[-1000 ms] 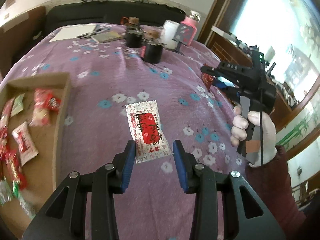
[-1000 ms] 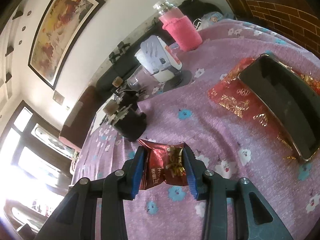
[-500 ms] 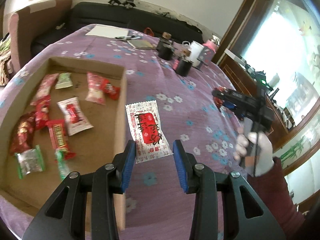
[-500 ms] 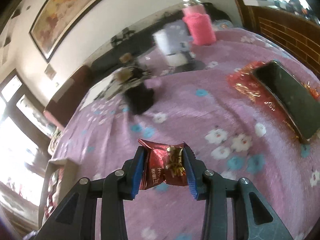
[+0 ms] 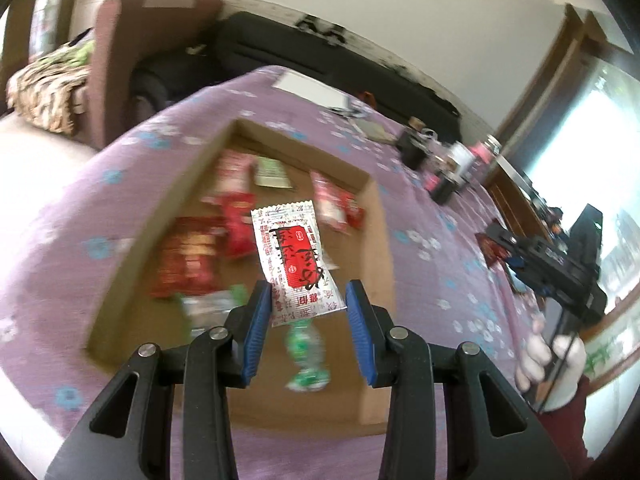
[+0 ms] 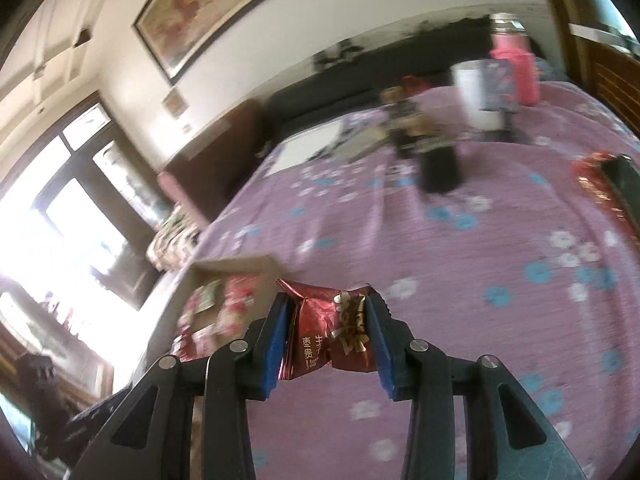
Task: Organize snacks
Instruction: 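Carry both held snacks over the cardboard tray, then open both grippers to drop the snacks into the tray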
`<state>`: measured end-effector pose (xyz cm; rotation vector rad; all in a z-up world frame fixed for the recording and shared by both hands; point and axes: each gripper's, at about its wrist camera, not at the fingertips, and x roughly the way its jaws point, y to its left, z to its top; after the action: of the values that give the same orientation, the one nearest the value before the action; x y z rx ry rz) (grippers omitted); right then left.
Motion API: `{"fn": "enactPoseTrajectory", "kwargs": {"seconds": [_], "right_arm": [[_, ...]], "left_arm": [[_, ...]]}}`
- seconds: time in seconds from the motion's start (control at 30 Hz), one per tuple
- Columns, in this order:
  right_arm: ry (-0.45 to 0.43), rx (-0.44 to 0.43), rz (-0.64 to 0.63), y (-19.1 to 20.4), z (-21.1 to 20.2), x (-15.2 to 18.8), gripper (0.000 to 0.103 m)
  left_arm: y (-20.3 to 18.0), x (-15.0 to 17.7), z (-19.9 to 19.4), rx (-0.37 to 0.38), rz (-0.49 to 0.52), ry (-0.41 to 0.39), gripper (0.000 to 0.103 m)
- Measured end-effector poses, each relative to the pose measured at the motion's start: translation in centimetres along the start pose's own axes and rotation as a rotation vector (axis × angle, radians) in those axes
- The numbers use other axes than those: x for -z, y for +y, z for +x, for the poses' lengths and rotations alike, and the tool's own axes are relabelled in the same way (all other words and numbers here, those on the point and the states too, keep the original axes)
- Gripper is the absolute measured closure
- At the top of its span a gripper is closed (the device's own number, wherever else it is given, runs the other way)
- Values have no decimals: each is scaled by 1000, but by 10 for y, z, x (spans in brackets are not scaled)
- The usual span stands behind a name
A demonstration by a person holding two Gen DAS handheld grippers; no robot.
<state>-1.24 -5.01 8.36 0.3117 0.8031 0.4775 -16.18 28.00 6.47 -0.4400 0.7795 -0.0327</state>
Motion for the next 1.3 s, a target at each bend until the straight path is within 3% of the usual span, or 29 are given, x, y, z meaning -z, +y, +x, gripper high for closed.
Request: {"fn": "enactPoseTrajectory", "kwargs": {"seconds": [0.2,0.53,0.9,1.23,1.3], "right_arm": [[60,-91,-77,54,16,22,64],[152,-156,-252,133,44,59,64],[191,-27,-499,180,81,101,64],[193,28,-523,173,94,102,61],[193,35,-520,171,95,103,60]], "left_arm": [[30,10,-4,-41,-36,22,67],[17,28,10,-5,34,101,67],[5,32,15,-132,152,99,65],[24,23,3,-119,43,67,64],[26,21,-2,-130,32,51,56]]}}
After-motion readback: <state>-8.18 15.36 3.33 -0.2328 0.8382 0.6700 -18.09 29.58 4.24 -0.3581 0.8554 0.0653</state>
